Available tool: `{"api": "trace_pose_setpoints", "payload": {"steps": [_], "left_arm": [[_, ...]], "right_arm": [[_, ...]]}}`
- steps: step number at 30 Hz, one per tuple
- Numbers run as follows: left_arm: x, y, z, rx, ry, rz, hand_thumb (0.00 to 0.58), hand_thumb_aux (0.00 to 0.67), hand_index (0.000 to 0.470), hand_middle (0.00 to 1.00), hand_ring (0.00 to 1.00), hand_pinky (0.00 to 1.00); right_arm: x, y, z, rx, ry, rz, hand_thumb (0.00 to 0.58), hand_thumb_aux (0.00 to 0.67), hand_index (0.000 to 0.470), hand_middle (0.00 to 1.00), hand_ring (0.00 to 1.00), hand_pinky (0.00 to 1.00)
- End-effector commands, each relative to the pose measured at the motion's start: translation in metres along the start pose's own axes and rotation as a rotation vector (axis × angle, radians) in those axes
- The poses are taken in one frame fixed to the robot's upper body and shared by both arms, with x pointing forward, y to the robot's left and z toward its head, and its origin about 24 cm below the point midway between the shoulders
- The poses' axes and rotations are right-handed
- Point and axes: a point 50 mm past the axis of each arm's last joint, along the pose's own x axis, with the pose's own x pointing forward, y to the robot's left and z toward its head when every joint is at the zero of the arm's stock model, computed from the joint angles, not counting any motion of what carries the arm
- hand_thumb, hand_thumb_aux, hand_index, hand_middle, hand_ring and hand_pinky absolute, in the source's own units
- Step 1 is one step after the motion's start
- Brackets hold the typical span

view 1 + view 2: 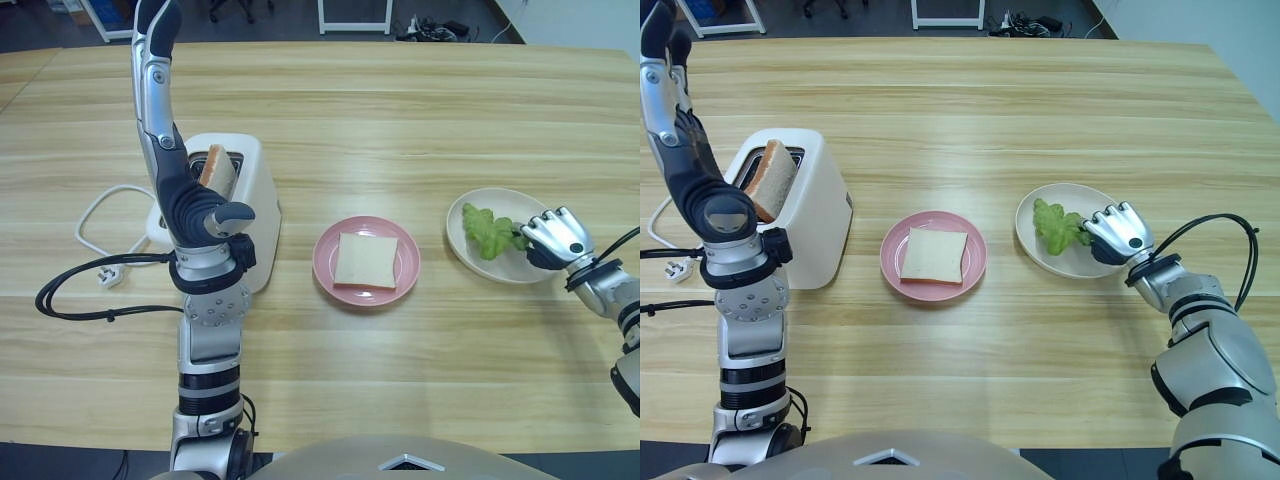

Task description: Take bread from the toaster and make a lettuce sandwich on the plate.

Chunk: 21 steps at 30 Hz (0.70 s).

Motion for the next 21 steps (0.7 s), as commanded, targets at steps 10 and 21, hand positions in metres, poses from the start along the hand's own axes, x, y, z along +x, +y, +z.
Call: {"api": "trace_pose_setpoints", "payload": {"steps": [10,21], "left_arm": [[0.002,-0.001,-0.002,-0.007,0.001,-0.003,0.000,0.000,0.000,0.00,0.00,0.00],[0.004,-0.003,-0.002,-0.017,-0.007,-0.004,0.000,0.000,0.000,0.00,0.00,0.00]], "right_arm": [[0.005,-0.021,-0.002,0.141,0.062,-0.260,0.580,0.670,0.470,1.00,1.00,1.00],[0.016,-0.049,0.002,0.094,-0.014,-0.503,0.580,0.670,0.470,1.00,1.00,1.00]]}}
